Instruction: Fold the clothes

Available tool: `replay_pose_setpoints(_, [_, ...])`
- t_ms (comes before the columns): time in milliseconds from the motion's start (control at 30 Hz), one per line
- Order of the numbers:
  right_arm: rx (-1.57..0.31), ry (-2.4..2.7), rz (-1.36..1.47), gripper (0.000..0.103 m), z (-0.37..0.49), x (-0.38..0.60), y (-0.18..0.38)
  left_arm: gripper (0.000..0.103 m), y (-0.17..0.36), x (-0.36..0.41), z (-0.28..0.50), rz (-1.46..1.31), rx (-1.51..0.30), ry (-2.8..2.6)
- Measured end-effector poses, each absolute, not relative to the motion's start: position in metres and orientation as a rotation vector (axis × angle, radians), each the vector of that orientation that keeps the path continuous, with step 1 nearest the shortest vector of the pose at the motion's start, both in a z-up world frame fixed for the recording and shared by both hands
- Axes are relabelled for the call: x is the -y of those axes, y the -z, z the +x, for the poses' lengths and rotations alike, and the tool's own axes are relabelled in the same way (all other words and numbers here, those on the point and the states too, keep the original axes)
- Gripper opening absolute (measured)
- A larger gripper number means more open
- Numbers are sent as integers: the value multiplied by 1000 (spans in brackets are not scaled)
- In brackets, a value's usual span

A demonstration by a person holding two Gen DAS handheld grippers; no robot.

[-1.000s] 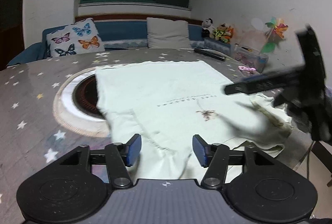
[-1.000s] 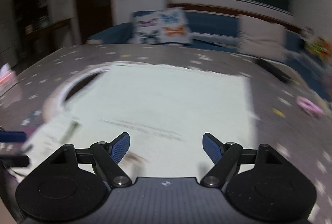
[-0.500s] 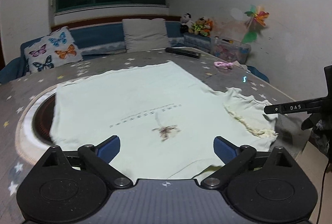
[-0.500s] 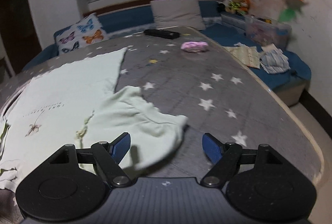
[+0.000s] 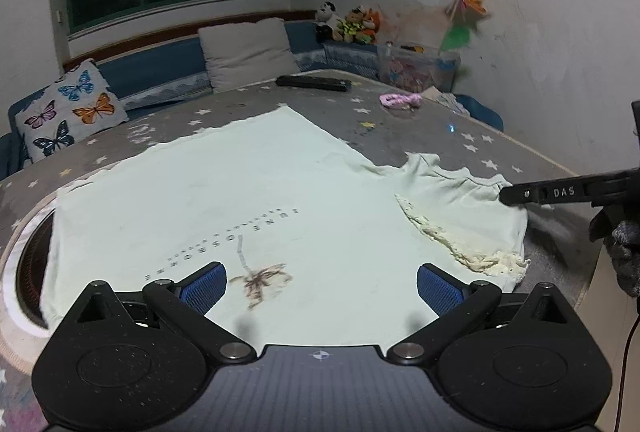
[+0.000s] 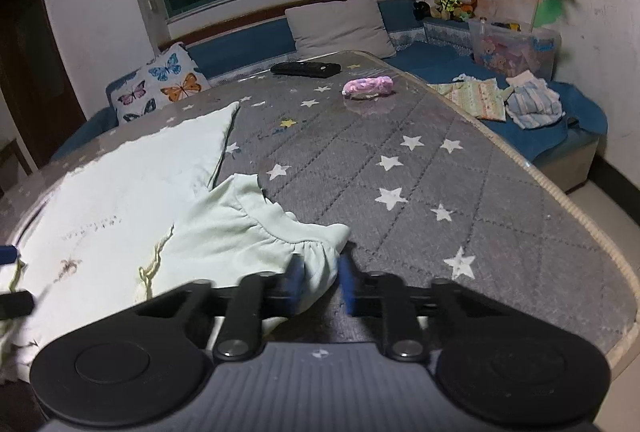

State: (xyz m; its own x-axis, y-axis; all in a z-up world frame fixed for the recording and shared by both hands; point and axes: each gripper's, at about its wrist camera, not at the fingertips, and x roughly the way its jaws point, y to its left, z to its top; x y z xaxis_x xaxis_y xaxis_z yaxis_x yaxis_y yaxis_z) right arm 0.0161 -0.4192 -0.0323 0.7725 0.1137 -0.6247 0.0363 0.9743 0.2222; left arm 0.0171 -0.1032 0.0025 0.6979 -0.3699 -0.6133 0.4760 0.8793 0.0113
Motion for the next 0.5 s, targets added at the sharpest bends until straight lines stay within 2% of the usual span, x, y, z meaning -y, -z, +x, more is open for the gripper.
replay_pose_setpoints(100, [-677,-59,281,6,14,424,32,103,2,118,23,198,-659,492])
replay_pose_setpoints(500, [-558,-281,327,5,-5,400,-22,103,25,169,33,296,-687,581])
